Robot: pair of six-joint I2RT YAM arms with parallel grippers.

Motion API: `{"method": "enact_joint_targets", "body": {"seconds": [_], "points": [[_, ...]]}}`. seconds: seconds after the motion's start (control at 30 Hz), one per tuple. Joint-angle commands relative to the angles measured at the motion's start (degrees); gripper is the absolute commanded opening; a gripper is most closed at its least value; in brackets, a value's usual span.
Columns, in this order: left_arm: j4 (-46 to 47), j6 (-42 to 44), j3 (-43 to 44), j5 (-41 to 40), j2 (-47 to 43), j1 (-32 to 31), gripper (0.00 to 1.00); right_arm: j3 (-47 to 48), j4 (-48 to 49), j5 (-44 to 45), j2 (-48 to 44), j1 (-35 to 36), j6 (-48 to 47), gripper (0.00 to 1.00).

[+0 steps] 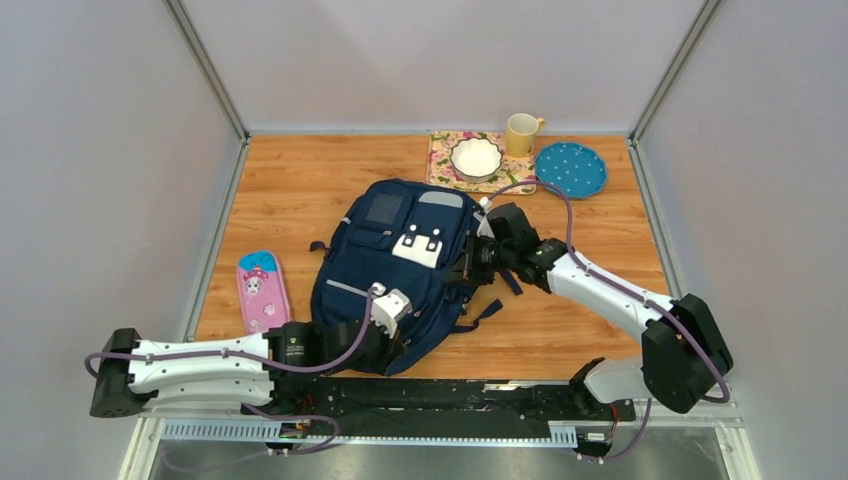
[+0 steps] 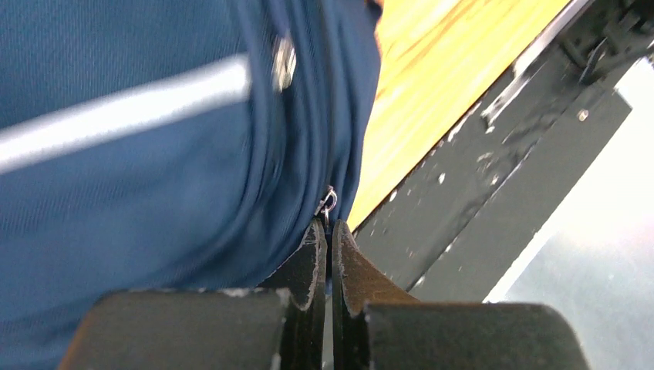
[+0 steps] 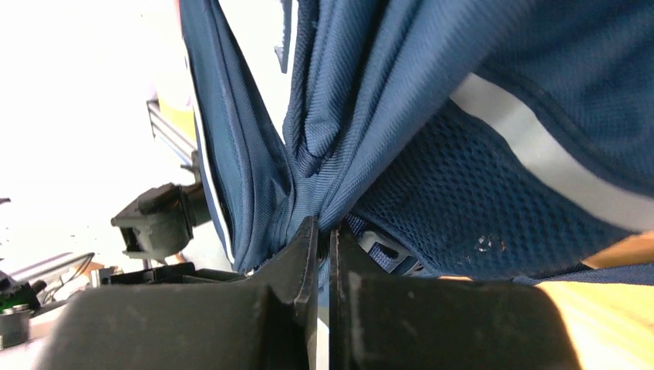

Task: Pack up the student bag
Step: Unzip the student bag at the center of the board.

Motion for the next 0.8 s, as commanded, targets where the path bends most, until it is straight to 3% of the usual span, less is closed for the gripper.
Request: {"method": "enact_joint_targets", "body": {"seconds": [0.0, 0.23, 0.33, 0.47, 0.57, 0.63, 0.77], "points": [[-12.42, -5.35, -1.86, 5.31, -4.66, -1.05, 0.00, 3.79, 7.60, 9.48, 0.11, -3.86, -4.16, 0.00], [-18.21, -8.43, -0.45, -0.20, -7.31, -1.13, 0.00, 7.90, 7.87, 4.67, 2.21, -4.38, -7.49, 0.00], [-15.70, -4.94, 0.69, -0.75, -5.91, -1.05, 0.00, 10.64, 5.06, 1.15, 5.20, -4.38, -9.95, 0.00], [-10.06, 0.17, 3.76, 2.94, 0.23, -1.22, 0.00, 9.52, -4.42, 8.76, 3.11, -4.47, -10.49, 0.51], [-6.54, 3.33, 6.40, 4.61, 4.71, -1.05, 0.00, 3.21, -8.65, 15.52, -5.49, -4.38, -7.07, 0.70], [-3.83, 5.62, 8.24, 5.84, 6.57, -1.13, 0.00, -0.15, -10.06, 17.39, -13.75, -4.47, -3.83, 0.73], [-0.65, 8.61, 11.50, 7.87, 10.61, -1.13, 0.00, -8.06, -6.90, 11.00, -24.39, -3.51, 4.17, 0.80]]}}
